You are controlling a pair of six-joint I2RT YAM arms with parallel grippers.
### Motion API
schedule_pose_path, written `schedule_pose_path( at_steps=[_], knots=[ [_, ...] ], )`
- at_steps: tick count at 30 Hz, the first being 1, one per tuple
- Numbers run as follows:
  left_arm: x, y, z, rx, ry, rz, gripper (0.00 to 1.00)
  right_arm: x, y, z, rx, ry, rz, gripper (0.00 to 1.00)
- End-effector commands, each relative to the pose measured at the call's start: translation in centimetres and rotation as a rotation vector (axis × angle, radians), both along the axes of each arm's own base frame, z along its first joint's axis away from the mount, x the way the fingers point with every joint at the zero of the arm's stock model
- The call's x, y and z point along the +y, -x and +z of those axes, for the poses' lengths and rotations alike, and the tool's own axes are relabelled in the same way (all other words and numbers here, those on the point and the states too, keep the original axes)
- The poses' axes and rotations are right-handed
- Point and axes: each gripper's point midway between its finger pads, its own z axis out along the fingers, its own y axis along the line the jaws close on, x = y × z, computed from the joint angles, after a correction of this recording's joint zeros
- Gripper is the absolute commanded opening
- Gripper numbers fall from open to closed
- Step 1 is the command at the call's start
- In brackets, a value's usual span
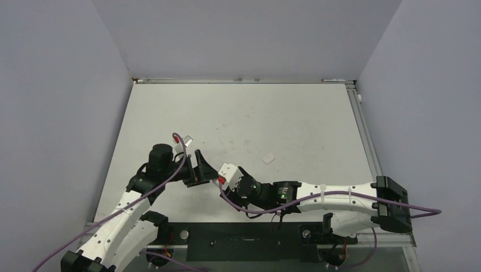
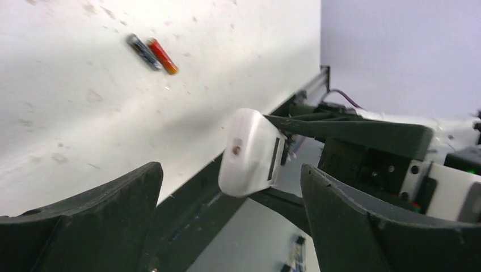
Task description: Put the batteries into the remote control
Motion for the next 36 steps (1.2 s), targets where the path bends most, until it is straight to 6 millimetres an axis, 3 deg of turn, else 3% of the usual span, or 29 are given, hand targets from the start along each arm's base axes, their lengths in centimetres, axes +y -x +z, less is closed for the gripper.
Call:
schedule_pose_path(
  at_steps=[1, 5, 18, 29, 36],
  knots=[
    [2.7, -2.1, 0.1, -0.066, -0.157, 0.156, 0.9, 0.0, -0.5, -1.1, 0.077, 0.004, -0.174, 0.09],
    [4.5, -2.8, 0.1, -0.094, -0.231, 0.256, 0.97, 0.2, -0.8, -2.5, 0.121, 0.002, -0.275, 0.09],
    [8.2, -3.2, -0.6, -0.065, -0.355, 0.471, 0.96, 2.0, -2.2, -7.2, 0.185, -0.021, -0.486, 0.09],
    [9.0, -3.0, -0.3, -0.073, -0.361, 0.519, 0.96, 3.5, -3.4, -9.3, 0.223, -0.05, -0.581, 0.09],
    [9.1, -2.8, -0.2, -0.068, -0.356, 0.522, 0.96, 3.9, -3.4, -10.5, 0.254, -0.048, -0.614, 0.2]
  ],
)
